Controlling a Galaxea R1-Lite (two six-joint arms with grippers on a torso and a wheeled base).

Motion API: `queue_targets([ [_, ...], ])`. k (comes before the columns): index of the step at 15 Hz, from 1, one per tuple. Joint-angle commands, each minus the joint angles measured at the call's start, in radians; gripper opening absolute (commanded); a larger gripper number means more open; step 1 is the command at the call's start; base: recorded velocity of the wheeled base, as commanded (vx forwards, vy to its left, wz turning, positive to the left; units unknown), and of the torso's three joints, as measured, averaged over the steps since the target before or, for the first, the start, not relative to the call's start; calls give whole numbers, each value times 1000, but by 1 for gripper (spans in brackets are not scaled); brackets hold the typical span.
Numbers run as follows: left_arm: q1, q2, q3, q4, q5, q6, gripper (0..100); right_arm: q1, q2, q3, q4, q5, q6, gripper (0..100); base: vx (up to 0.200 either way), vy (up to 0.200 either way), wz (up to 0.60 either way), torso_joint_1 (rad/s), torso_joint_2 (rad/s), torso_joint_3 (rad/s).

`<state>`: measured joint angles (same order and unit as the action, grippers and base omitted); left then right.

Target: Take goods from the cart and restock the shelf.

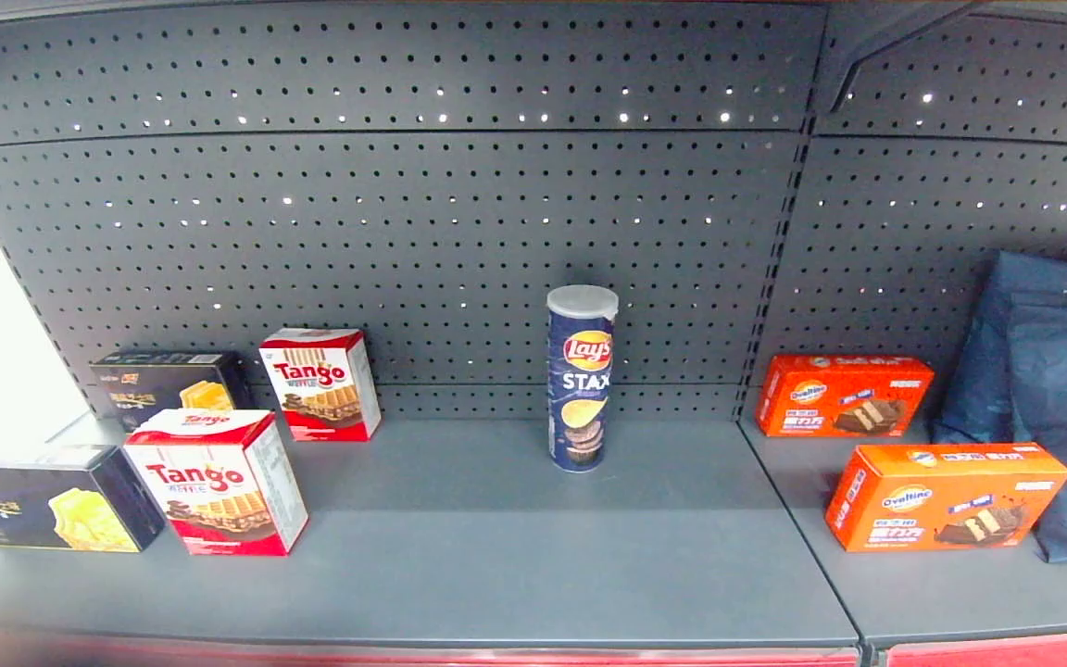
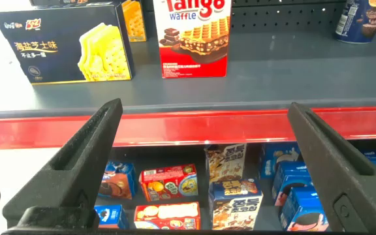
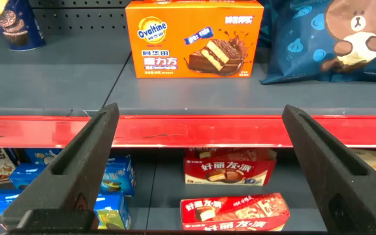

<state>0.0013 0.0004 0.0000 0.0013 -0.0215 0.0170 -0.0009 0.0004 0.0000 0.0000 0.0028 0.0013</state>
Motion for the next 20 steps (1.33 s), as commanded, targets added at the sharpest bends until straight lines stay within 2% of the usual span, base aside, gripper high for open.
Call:
queue_targets([
  [1,0,0,0,-1,0,0,100,-1,0,0,0,0,0,100,0,0,0,0,0,0],
  [12,0,0,0,0,-2,0,100,-1,0,0,0,0,-1,100,0,0,0,0,0,0],
  [20,0,0,0,-1,-2,0,100,-1,0,0,0,-3,-1,100,0,0,600,3,2,1],
])
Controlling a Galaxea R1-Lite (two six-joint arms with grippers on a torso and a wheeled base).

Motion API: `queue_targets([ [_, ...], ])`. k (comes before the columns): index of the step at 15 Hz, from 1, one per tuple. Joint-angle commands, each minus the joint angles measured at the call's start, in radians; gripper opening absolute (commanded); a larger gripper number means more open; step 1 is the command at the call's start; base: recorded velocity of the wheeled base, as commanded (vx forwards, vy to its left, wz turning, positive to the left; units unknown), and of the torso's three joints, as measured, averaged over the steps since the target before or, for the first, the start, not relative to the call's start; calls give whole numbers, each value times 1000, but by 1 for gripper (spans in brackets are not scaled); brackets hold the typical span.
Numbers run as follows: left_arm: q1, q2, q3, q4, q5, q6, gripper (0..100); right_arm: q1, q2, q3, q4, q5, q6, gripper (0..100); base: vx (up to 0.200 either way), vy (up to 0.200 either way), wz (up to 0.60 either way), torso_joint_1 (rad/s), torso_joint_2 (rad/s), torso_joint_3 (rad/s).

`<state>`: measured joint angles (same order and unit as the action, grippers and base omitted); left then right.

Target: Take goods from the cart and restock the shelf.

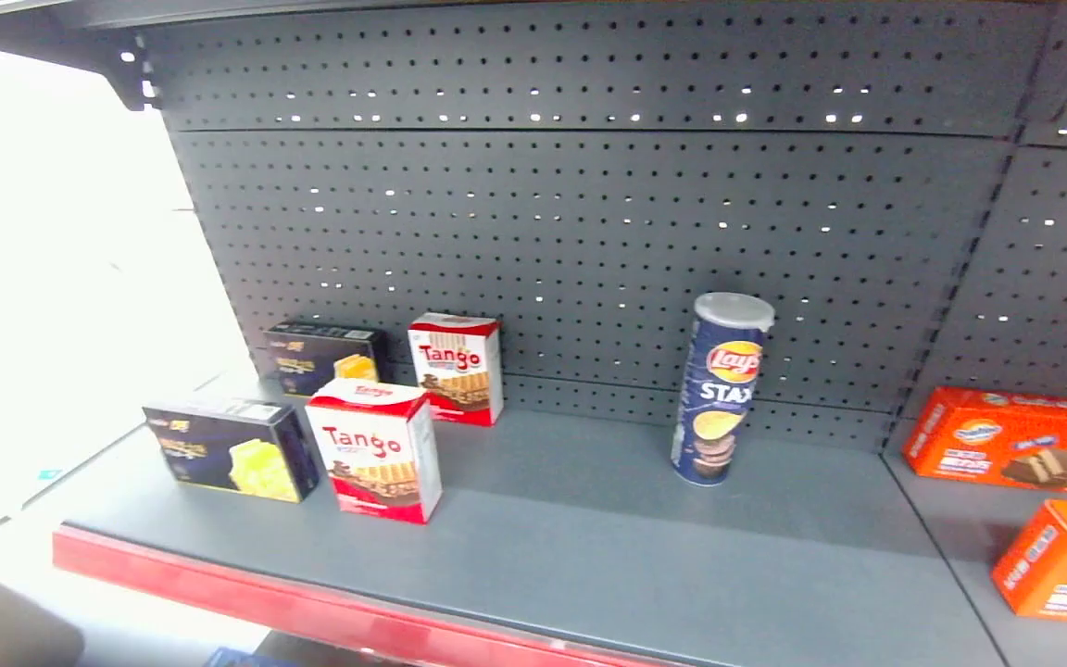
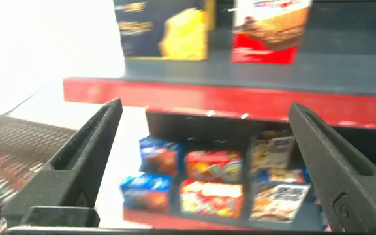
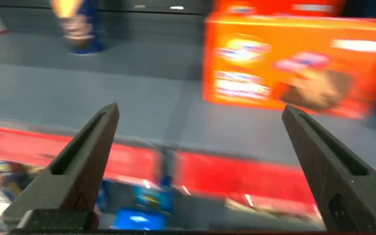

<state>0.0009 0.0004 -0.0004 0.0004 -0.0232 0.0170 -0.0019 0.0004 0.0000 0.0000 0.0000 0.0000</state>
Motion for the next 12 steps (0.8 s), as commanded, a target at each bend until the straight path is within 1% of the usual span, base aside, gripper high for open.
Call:
queue_targets([
  [1,1,0,0,1,0,0,100,0,0,0,0,2,0,100,0,0,600,2,2,-2],
  [12,1,0,0,1,0,0,100,0,0,0,0,0,0,100,0,0,600,3,3,2],
])
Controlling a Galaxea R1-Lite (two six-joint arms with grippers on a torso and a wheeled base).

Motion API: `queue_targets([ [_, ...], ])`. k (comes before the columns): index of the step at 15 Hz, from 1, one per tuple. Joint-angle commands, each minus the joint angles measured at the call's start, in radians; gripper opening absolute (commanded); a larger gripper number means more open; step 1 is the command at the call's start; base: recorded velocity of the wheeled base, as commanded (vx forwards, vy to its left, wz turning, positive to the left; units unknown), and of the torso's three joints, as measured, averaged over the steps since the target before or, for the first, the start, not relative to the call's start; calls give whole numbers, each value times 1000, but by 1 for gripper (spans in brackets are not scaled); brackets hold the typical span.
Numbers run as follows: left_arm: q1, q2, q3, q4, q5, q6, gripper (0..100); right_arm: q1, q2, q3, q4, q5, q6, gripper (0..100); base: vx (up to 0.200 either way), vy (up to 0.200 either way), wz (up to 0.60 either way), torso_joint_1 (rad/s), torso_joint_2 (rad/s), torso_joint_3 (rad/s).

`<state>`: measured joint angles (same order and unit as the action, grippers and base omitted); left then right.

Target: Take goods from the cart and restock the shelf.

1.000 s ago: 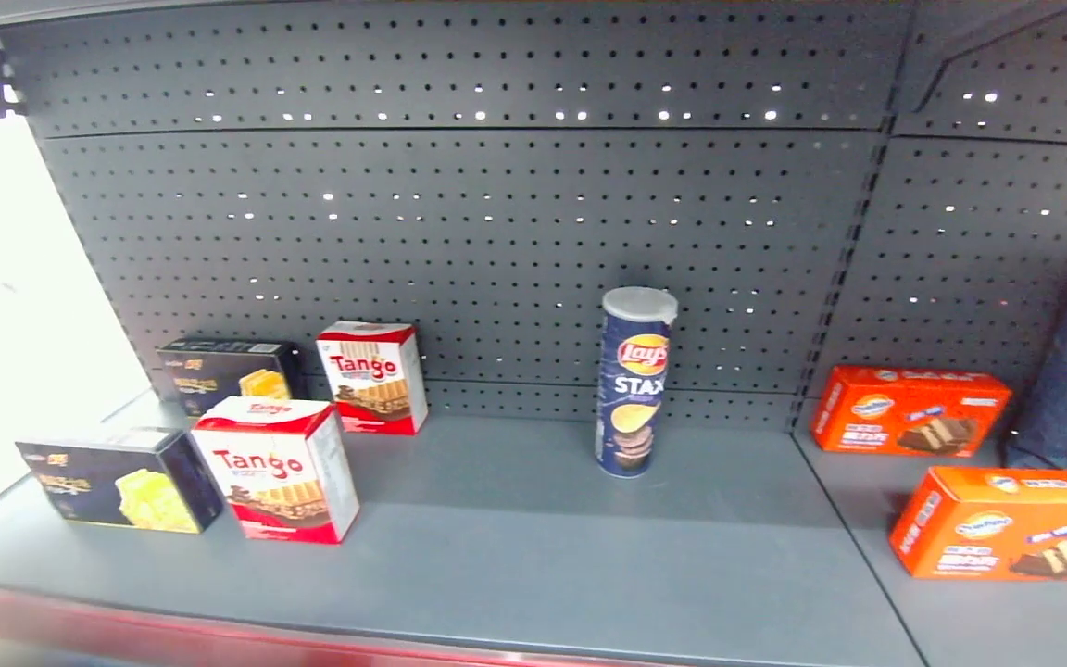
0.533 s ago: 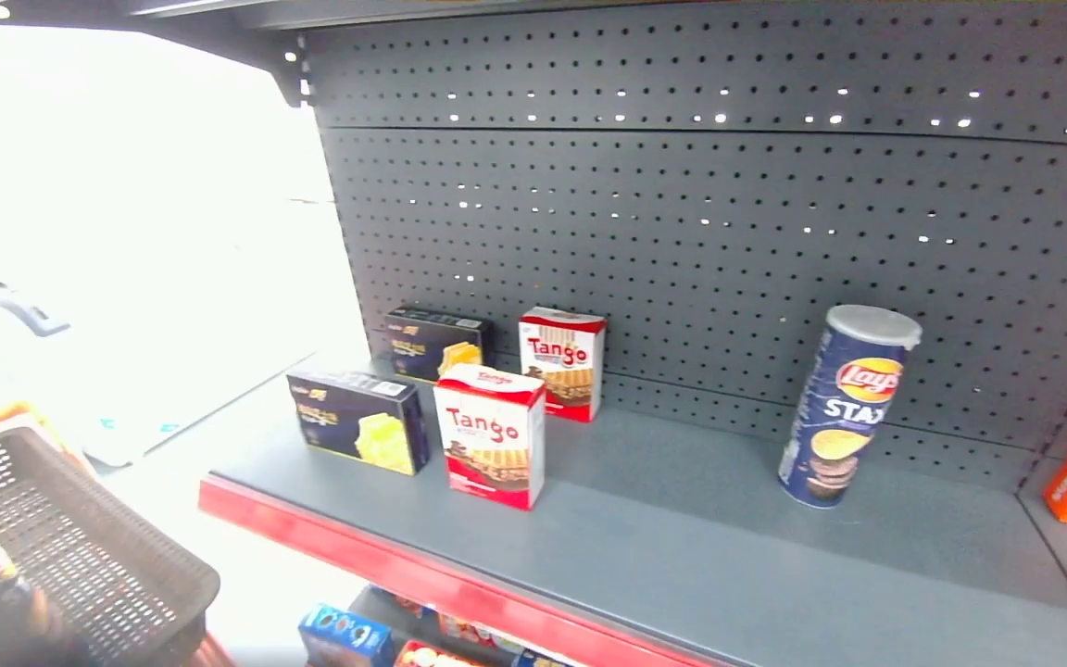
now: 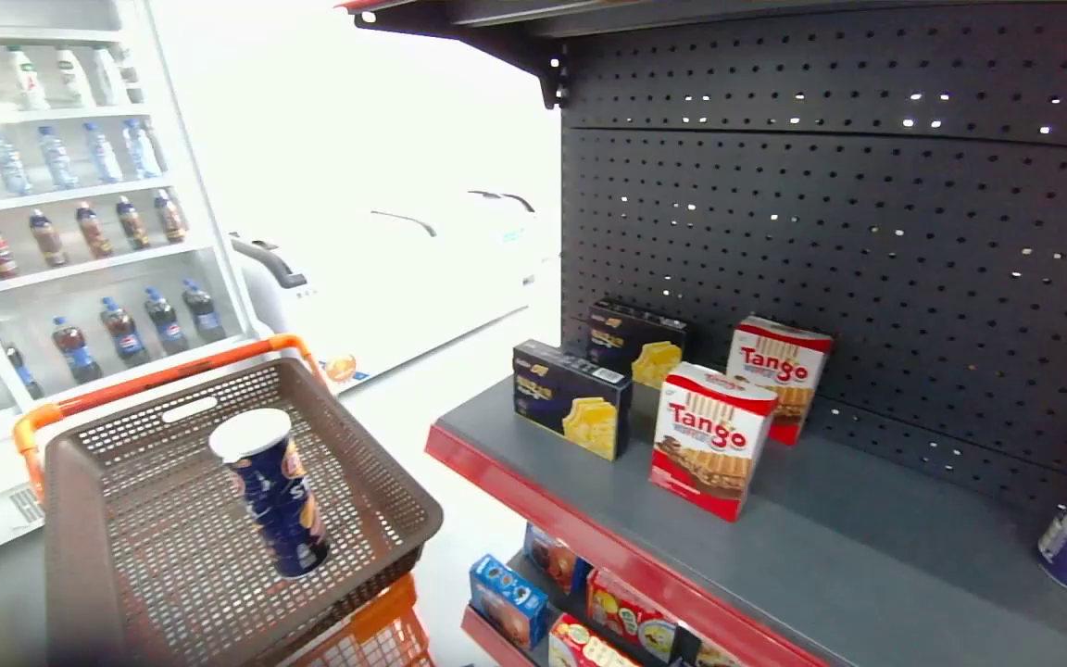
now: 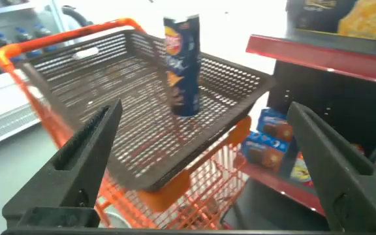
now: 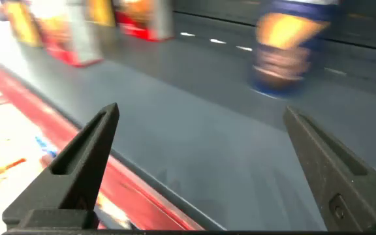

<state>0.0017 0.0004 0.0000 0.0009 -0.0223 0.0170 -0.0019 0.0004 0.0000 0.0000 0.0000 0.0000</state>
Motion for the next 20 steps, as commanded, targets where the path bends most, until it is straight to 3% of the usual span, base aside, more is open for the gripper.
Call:
queue_targets([
  [1,0,0,0,1,-1,0,100,0,0,0,0,0,0,100,0,0,600,2,2,2],
  [9,-2,0,0,1,1,0,100,0,0,0,0,0,2,100,0,0,0,0,0,0],
  [10,-2,0,0,-2,-4,4,100,0,0,0,0,0,2,100,0,0,0,0,0,0],
  [11,-11,33,-80,13,-31,35,100,0,0,0,0,0,2,100,0,0,0,0,0,0],
  [12,-34,259,-232,70,-57,78,100,0,0,0,0,0,2,100,0,0,0,0,0,0],
  [13,-46,443,-380,87,-57,81,100,0,0,0,0,0,2,100,0,0,0,0,0,0],
  [14,-43,552,-471,96,-59,70,100,0,0,0,0,0,2,100,0,0,0,0,0,0],
  [16,-48,707,-472,73,-84,17,100,0,0,0,0,0,2,100,0,0,0,0,0,0],
  [18,-60,816,-469,57,-90,20,100,0,0,0,0,0,2,100,0,0,0,0,0,0],
  [20,-57,1010,-479,-76,-90,27,100,0,0,0,0,0,2,100,0,0,0,0,0,0],
])
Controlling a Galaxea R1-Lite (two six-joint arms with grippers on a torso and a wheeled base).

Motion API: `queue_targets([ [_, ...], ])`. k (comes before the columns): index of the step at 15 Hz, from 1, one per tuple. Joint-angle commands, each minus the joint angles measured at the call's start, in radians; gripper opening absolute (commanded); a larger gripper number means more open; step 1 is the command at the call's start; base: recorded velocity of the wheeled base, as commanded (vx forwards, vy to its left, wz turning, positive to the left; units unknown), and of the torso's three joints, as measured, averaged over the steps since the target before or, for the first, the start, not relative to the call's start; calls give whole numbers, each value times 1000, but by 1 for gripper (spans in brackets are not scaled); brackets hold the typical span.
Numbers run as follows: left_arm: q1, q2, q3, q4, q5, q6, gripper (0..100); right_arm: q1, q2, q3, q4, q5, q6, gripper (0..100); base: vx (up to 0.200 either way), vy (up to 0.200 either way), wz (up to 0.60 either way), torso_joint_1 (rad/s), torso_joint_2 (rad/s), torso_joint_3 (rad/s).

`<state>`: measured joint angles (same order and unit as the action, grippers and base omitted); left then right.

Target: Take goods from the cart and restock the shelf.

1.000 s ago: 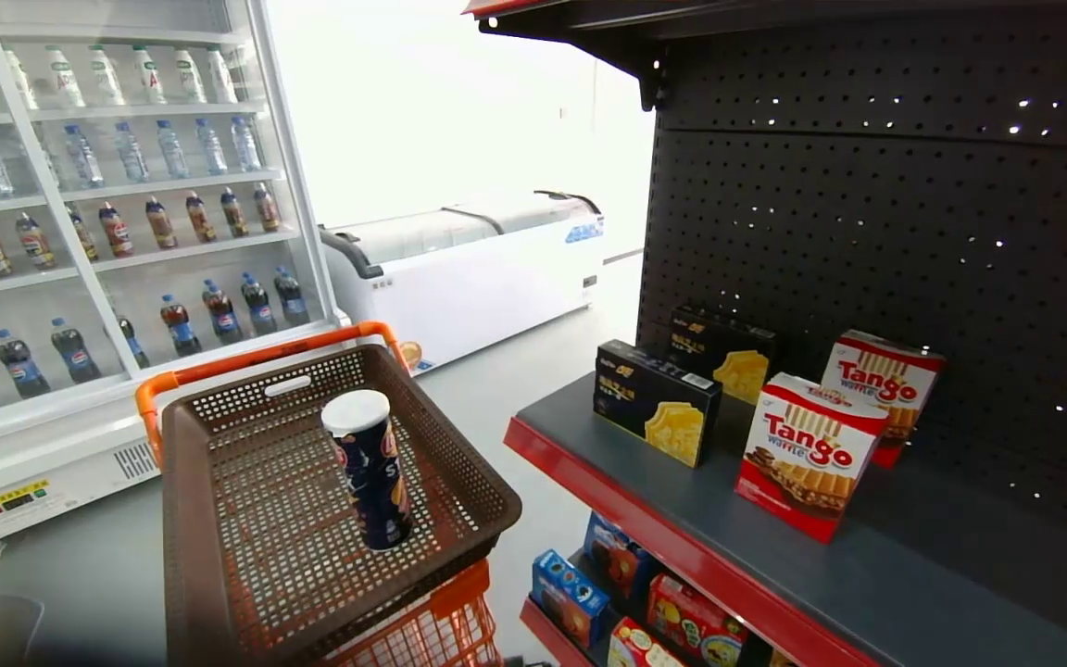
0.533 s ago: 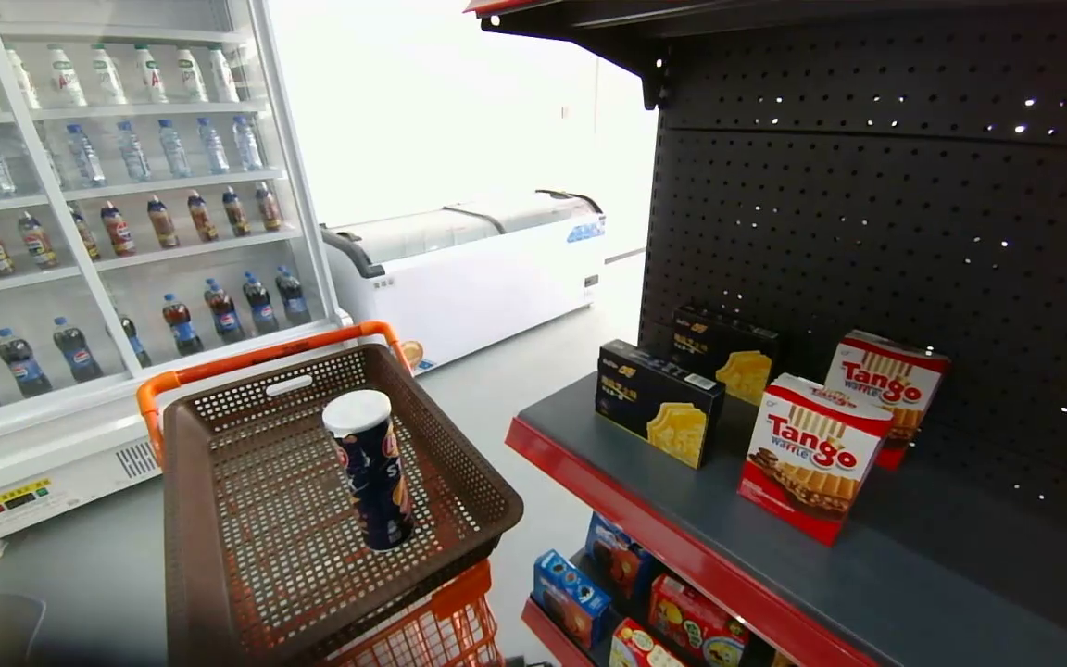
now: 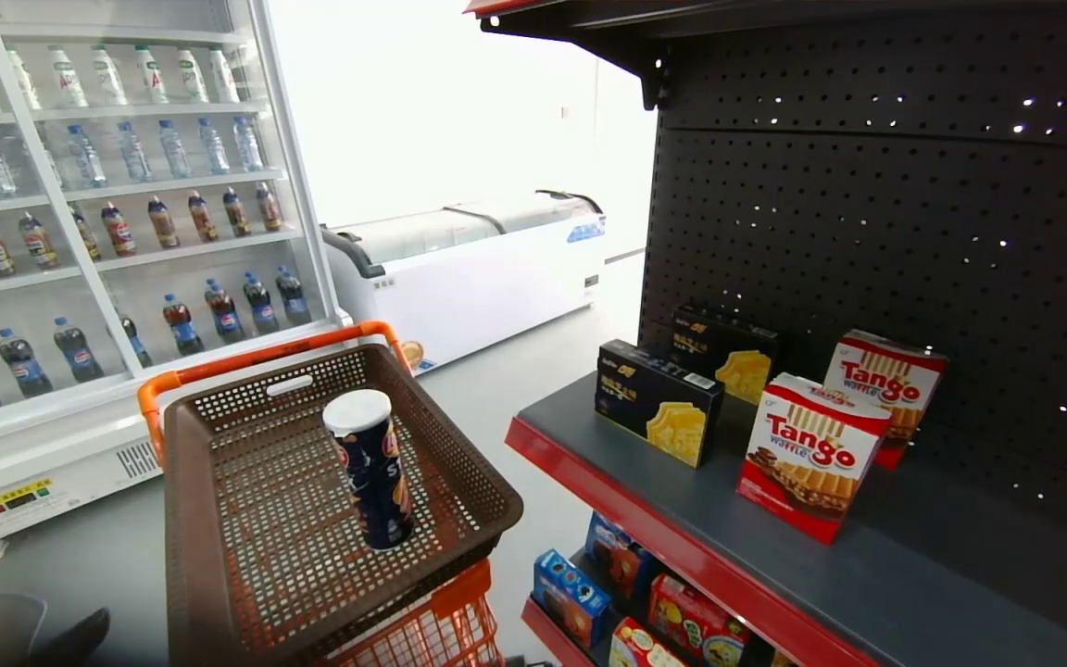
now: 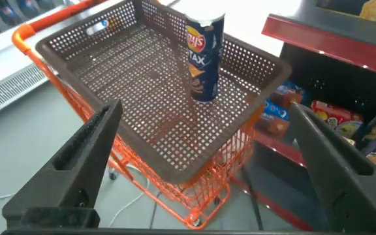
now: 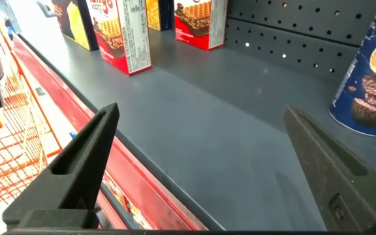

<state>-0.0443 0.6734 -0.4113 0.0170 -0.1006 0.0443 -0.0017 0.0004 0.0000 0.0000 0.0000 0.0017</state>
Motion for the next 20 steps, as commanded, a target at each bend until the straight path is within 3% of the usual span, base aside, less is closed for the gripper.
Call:
queue_targets([
  [1,-16,413,-75,-163,-11,8,100,0,0,0,0,0,0,100,0,0,0,0,0,0],
  [3,-13,580,-86,-313,-1,13,100,0,0,0,0,0,0,100,0,0,0,0,0,0],
  [5,-11,703,-96,-391,61,11,100,0,0,0,0,0,0,100,0,0,0,0,0,0],
  [6,-25,762,-101,-433,119,11,100,0,0,0,0,0,0,100,0,0,0,0,0,0],
  [11,-95,905,-123,-512,136,-1,100,0,0,0,0,0,0,100,0,0,0,0,0,0],
  [12,-141,977,-147,-548,167,-35,100,0,0,0,0,0,0,100,0,0,0,0,0,0],
  [13,-143,980,-149,-549,168,-37,100,0,0,0,0,0,0,100,0,0,0,0,0,0],
  [14,-171,1035,-173,-575,171,-63,100,0,0,0,0,0,0,100,0,0,0,0,0,0],
  [17,-187,1101,-176,-632,176,-63,100,0,0,0,0,0,0,100,0,0,0,0,0,0],
  [19,-190,1181,-170,-726,220,-63,100,0,0,0,0,0,0,100,0,0,0,0,0,0],
  [20,-201,1233,-162,-776,306,-63,100,0,0,0,0,0,0,100,0,0,0,0,0,0],
])
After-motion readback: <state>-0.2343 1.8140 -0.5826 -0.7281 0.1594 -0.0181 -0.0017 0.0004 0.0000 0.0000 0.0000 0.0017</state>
